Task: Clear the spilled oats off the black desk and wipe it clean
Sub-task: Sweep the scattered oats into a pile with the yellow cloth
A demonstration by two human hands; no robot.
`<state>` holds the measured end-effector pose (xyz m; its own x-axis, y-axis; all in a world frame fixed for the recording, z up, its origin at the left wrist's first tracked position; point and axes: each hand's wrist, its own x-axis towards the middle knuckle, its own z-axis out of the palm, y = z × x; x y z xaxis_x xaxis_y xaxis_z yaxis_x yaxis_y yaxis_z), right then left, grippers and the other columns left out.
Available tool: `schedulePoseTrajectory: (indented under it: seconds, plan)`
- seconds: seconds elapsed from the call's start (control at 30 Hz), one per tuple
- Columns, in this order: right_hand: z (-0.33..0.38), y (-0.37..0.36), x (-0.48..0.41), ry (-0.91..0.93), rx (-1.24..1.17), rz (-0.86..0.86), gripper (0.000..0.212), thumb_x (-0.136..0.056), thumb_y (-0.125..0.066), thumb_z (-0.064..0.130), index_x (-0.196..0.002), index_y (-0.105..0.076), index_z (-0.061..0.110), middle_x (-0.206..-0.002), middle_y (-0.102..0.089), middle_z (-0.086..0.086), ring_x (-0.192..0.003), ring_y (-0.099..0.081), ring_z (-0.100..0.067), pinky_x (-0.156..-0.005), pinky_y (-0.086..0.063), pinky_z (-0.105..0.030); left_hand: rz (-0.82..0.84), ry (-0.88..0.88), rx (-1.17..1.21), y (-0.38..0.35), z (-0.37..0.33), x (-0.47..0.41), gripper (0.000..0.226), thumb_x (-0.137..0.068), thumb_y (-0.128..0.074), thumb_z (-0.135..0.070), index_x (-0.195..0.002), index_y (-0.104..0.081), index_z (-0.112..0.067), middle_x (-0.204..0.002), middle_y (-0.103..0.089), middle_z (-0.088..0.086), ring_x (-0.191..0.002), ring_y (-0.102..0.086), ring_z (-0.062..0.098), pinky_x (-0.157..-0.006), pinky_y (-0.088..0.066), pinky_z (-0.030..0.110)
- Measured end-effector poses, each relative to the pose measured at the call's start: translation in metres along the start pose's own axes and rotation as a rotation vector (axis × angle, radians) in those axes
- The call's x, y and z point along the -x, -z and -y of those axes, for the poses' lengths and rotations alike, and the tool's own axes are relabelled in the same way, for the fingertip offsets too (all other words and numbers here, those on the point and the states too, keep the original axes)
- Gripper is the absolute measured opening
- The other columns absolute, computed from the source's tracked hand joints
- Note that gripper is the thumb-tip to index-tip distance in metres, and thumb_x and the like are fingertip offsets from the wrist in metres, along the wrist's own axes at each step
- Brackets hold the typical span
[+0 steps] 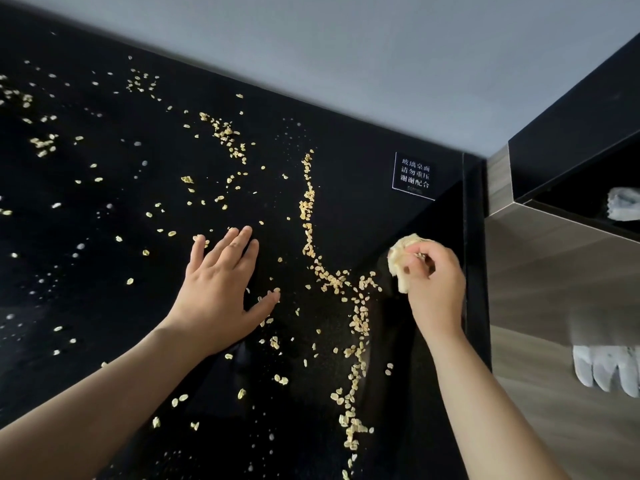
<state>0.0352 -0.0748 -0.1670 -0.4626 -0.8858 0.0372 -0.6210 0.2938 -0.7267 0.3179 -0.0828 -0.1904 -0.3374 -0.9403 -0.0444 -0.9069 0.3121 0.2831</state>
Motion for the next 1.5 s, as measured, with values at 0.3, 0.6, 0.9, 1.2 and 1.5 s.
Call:
schedulePoseTrajectory:
  seconds: [0.3, 0.6, 0.9, 1.2, 1.5]
  plan:
    - [0.033, -0.054, 0.053, 0.254, -0.039, 0.217, 0.020, -0.086, -0.060, 0.003, -0.090, -0.064, 0.022, -0.099, -0.054, 0.016, -0.097, -0.054, -0.003, -0.081, -0.043, -0.013, -0.001, -0.012, 0.008, -0.002, 0.006, 0.003, 0.087, -0.082, -0.032, -0.069, -0.141, -0.044, -0.007, -0.156, -0.029, 0.007, -0.146, -0.020, 0.021, -0.119, -0.004, 0.050]
    - [0.003, -0.006, 0.035, 0.030, 0.021, -0.018, 0.016, -0.090, -0.060, 0.004, -0.097, -0.066, 0.017, -0.106, -0.056, 0.007, -0.100, -0.055, -0.008, -0.073, -0.042, -0.002, 0.009, -0.027, 0.016, 0.002, 0.009, 0.001, 0.089, -0.080, -0.029, -0.070, -0.143, -0.042, -0.009, -0.157, -0.025, 0.006, -0.147, -0.016, 0.019, -0.119, -0.001, 0.048]
    - [0.032, -0.035, 0.083, 0.164, -0.066, 0.222, 0.020, -0.085, -0.063, 0.002, -0.088, -0.067, 0.020, -0.098, -0.059, 0.013, -0.096, -0.056, 0.000, -0.079, -0.040, -0.005, 0.043, -0.067, 0.044, 0.010, 0.007, 0.032, 0.084, -0.085, -0.027, -0.066, -0.142, -0.043, -0.007, -0.155, -0.031, 0.003, -0.147, -0.013, 0.018, -0.119, 0.004, 0.048]
    - [-0.014, 0.015, 0.074, -0.101, 0.099, -0.038, 0.013, -0.089, -0.060, 0.005, -0.099, -0.066, 0.012, -0.107, -0.057, 0.002, -0.100, -0.058, -0.019, -0.072, -0.038, -0.008, 0.139, -0.035, -0.002, 0.011, 0.001, 0.089, 0.085, -0.085, -0.029, -0.067, -0.145, -0.039, -0.008, -0.158, -0.022, 0.007, -0.147, -0.011, 0.028, -0.117, -0.004, 0.052]
    - [0.034, -0.014, 0.110, 0.083, -0.050, 0.177, 0.022, -0.085, -0.060, -0.001, -0.087, -0.065, 0.020, -0.100, -0.057, 0.010, -0.097, -0.054, -0.002, -0.078, -0.040, -0.006, 0.150, 0.011, 0.001, 0.010, 0.004, 0.102, 0.088, -0.082, -0.029, -0.070, -0.148, -0.034, -0.012, -0.160, -0.017, 0.002, -0.148, -0.007, 0.024, -0.118, -0.005, 0.051]
